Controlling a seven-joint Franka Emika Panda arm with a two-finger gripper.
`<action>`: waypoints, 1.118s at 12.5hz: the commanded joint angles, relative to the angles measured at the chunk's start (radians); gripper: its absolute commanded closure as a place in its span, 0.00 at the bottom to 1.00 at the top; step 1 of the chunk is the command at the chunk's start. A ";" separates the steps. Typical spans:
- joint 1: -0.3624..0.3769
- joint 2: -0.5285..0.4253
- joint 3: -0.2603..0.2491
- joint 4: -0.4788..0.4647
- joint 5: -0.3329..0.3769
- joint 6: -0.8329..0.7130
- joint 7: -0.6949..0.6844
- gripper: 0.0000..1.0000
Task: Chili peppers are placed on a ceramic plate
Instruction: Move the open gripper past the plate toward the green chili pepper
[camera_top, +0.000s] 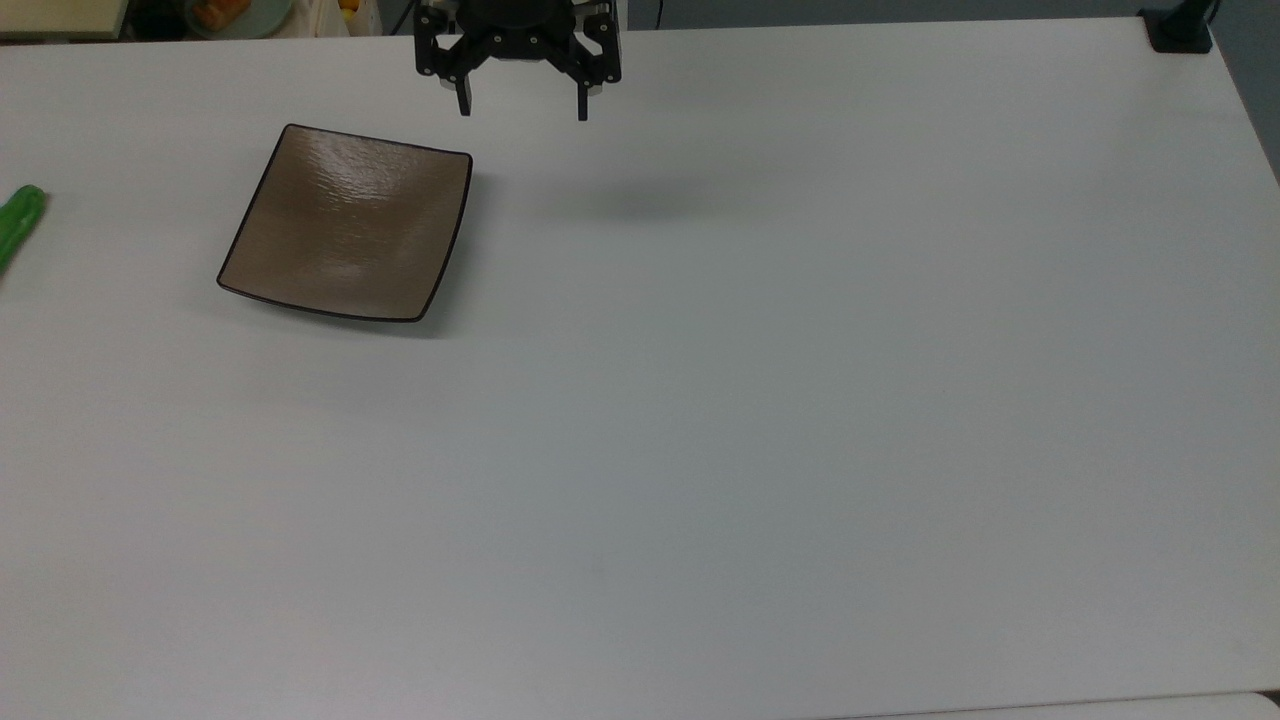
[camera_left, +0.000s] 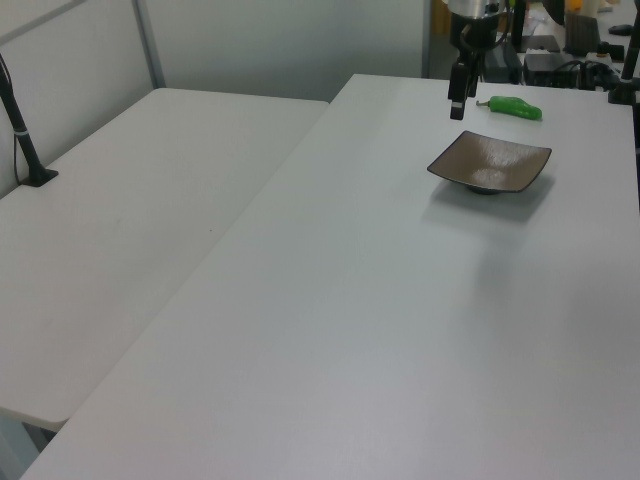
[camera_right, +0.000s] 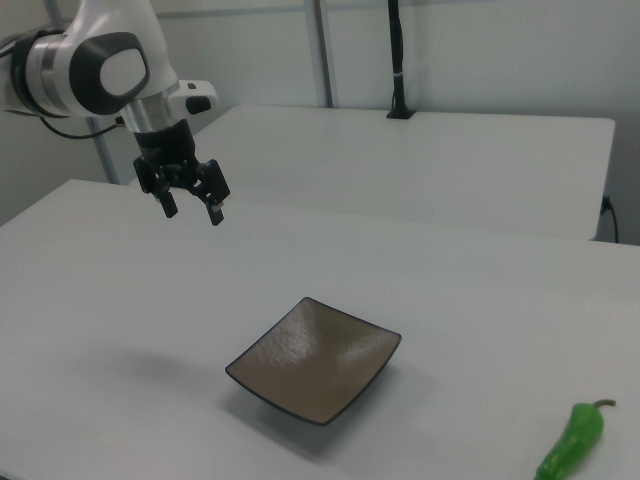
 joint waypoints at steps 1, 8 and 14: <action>-0.027 -0.019 0.000 -0.009 0.006 0.010 -0.006 0.00; -0.095 0.010 -0.069 -0.020 -0.106 0.090 -0.011 0.00; -0.121 0.100 -0.184 -0.019 -0.195 0.291 -0.079 0.00</action>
